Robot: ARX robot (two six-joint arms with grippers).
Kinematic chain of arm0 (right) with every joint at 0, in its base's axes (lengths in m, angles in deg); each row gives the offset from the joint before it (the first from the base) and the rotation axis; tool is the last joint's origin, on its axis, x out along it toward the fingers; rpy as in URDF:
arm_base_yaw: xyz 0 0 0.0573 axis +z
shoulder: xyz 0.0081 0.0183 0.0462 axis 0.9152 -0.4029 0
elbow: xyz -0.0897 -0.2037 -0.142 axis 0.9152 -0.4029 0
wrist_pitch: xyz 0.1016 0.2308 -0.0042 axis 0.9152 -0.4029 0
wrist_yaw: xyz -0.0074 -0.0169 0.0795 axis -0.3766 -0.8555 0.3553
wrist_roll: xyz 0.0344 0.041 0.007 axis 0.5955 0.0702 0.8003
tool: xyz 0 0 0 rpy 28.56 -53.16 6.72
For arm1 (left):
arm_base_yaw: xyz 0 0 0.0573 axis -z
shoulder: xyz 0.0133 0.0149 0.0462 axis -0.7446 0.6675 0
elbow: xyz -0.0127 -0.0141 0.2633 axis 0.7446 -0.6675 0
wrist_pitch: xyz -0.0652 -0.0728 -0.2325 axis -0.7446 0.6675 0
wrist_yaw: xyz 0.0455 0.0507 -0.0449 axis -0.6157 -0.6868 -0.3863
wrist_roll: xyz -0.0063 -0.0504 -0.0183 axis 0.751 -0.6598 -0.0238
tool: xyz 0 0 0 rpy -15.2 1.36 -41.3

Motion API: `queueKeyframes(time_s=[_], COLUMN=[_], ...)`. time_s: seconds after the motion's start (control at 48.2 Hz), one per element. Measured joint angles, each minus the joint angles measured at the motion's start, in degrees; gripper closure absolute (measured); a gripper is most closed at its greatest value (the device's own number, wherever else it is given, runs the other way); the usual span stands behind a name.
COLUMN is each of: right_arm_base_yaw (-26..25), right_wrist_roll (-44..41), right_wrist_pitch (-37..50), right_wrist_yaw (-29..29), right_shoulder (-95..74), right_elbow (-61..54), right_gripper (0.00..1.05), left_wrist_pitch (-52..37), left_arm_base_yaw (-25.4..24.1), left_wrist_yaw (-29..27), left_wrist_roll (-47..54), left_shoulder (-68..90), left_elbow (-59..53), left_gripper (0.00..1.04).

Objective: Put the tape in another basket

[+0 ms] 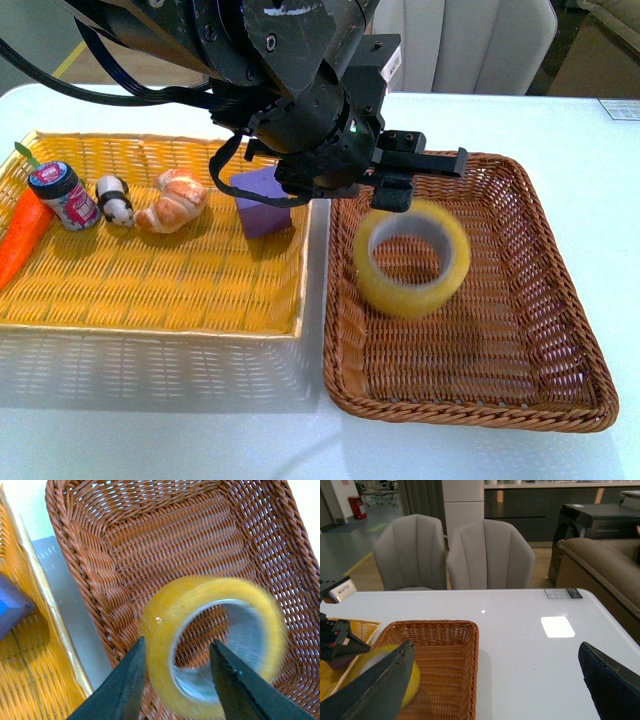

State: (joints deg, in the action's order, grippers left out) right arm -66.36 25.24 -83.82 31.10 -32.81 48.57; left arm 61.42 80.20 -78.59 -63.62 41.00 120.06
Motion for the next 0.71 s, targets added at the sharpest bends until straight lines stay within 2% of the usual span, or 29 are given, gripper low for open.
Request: queueKeyframes(time_s=[0.394,0.54,0.706], right_arm_base_yaw=[0.0,0.0,0.0], right_wrist_roll=[0.0,0.0,0.0], right_wrist_pitch=[0.0,0.0,0.0], right_wrist_yaw=[0.0,0.0,0.0], right_shoulder=[0.0,0.0,0.0], right_elbow=[0.0,0.0,0.0], right_gripper=[0.09,0.09,0.09], left_wrist_pitch=[-3.5,-7.6,-15.0], left_arm_base_yaw=[-0.4,-2.0,-6.4], left_wrist_yaw=[0.7,1.3,1.7], left_wrist_roll=[-1.2,-2.4,-4.5], left_shoulder=[-2.1,-6.1,-14.1], left_elbow=[-2.8,-8.0,-17.3], left_gripper=[0.07,0.09,0.09])
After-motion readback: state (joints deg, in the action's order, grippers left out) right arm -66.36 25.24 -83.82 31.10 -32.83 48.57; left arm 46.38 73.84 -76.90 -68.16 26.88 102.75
